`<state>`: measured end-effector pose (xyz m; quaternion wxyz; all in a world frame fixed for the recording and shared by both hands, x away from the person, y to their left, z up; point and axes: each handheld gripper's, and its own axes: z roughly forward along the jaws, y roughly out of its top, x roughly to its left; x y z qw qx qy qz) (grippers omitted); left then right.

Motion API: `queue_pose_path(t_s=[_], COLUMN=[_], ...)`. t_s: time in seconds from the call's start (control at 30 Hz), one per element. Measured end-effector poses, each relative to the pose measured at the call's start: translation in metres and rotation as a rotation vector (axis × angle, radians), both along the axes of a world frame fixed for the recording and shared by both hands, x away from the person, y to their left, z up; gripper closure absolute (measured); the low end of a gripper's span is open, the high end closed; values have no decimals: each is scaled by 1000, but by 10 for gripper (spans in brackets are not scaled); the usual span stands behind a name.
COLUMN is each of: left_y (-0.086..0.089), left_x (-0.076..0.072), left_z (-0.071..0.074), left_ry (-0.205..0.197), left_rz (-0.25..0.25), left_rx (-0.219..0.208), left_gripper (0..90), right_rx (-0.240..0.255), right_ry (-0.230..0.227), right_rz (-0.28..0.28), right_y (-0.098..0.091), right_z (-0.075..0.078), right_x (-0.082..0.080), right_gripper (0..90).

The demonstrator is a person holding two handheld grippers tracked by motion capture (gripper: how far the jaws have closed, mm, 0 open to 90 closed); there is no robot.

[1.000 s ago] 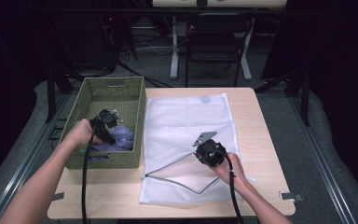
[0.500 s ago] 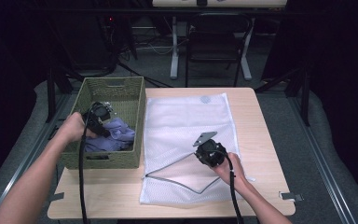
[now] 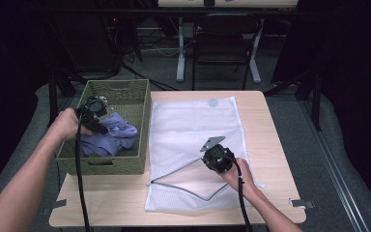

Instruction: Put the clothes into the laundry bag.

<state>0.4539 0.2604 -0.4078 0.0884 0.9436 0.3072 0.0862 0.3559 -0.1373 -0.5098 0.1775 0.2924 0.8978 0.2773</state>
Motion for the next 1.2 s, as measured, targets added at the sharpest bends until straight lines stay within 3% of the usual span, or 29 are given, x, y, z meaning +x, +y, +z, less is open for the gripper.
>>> queue_pose_path(t_s=[0.5, 0.77, 0.93, 1.2], left_y=[6, 7, 8, 2], left_x=[-4, -6, -9, -11], left_z=[32, 48, 60, 76], left_ry=[-33, -48, -67, -76], left_rz=[6, -2, -8, -16], left_rx=[25, 17, -15, -10], left_gripper=[826, 826, 826, 825], right_rx=[-2, -4, -2, -1], right_ry=[10, 9, 9, 12], right_rz=[-4, -6, -10, -16], right_y=[0, 0, 0, 0], right_z=[-1, -1, -1, -2], right_x=[0, 1, 1, 1], right_gripper=[869, 870, 870, 870])
